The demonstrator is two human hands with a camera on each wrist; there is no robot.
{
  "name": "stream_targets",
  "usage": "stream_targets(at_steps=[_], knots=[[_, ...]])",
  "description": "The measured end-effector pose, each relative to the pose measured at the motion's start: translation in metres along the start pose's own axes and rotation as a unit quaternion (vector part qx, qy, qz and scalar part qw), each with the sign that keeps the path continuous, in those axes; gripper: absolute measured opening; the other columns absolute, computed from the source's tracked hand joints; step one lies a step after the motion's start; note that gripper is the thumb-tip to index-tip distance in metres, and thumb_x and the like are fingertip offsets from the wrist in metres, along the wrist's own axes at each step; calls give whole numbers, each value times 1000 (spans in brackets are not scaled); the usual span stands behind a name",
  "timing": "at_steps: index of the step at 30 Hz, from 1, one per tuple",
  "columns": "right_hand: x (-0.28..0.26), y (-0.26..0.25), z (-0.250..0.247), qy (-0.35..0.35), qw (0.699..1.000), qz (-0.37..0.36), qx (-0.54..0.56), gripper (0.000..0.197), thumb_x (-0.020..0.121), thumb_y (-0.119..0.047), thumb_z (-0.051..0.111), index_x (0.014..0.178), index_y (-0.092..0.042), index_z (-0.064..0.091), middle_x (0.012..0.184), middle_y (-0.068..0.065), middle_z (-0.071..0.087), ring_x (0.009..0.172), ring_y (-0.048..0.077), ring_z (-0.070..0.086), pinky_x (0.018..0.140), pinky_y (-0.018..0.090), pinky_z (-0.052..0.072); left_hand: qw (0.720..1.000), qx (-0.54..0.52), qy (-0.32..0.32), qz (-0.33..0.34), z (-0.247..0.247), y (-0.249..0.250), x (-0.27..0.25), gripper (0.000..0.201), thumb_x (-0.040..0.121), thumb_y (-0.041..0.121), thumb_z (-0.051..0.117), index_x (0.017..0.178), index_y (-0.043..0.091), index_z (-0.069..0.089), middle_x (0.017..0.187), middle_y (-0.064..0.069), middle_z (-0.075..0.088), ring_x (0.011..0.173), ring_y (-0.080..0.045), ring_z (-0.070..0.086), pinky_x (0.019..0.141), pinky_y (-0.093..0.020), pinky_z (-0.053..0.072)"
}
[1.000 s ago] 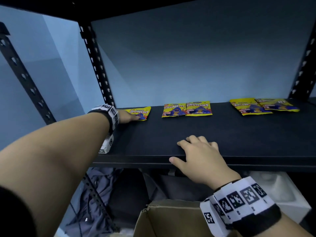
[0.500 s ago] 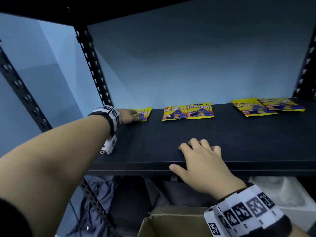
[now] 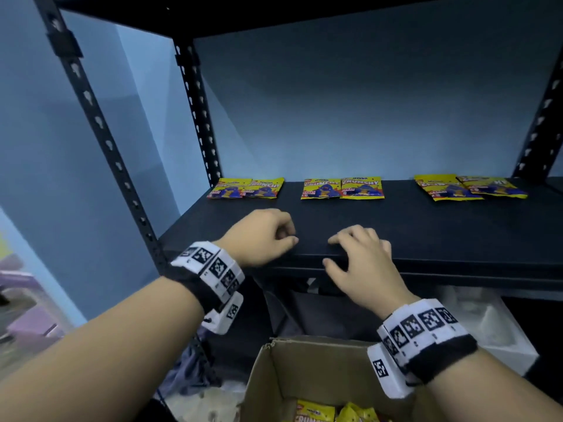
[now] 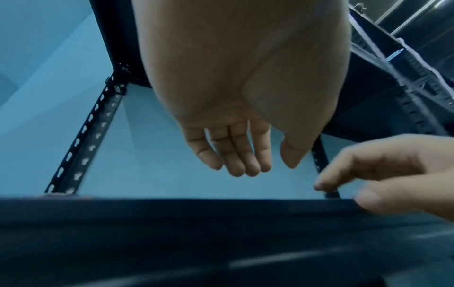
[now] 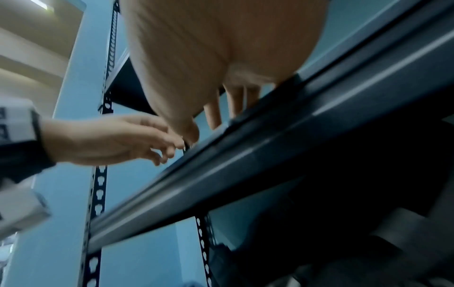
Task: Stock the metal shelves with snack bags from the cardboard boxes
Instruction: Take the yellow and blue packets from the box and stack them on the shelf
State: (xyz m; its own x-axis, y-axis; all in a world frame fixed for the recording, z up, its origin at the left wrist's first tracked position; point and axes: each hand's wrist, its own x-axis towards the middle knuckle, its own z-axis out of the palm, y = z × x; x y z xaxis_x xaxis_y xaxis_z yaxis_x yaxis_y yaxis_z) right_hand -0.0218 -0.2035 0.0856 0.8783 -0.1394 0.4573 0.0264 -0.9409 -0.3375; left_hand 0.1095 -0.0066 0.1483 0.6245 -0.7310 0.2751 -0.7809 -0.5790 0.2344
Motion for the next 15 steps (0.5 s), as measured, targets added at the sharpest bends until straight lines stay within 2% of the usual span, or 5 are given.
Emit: stream_targets(at_steps=[1,3,6,11,15], knots=[[-7,-1,2,48,998,-31,0,17,93,-40,63,102,-26,65,103,-12,54,104,17,50,91,39,39,1000,-8,5,6,6,9,-10,15,89,39,71,86,26,67,80,11,65,73,-2,59,76,-31,52],[-21,-2,7,96,993,-69,-1,15,90,-30,61,79,-20,59,80,-9,53,80,18,51,73,38,44,1000,-20,-10,8,20,24,-26,19,88,40,72,79,25,64,68,11,64,65,0,57,69,-28,51],[-42,1,16,-1,999,-47,12,20,90,-32,59,74,-22,52,67,-11,50,65,13,50,59,37,47,994,-32,-104,0,49,34,-43,20,87,42,73,81,24,67,69,11,65,66,0,59,67,-26,50],[-74,31,51,-233,971,49,-12,13,90,-37,60,83,-26,60,81,-8,63,75,15,62,70,40,57,970,-60,-234,-17,109,36,-57,12,90,36,73,88,24,71,79,11,70,71,-1,61,67,-22,51],[-100,54,83,-371,924,82,-38,12,86,-33,63,85,-22,67,90,0,70,83,22,65,79,36,56,951,-59,-299,-45,171,32,-66,10,85,30,74,90,21,75,81,14,72,81,-6,66,83,-31,57]])
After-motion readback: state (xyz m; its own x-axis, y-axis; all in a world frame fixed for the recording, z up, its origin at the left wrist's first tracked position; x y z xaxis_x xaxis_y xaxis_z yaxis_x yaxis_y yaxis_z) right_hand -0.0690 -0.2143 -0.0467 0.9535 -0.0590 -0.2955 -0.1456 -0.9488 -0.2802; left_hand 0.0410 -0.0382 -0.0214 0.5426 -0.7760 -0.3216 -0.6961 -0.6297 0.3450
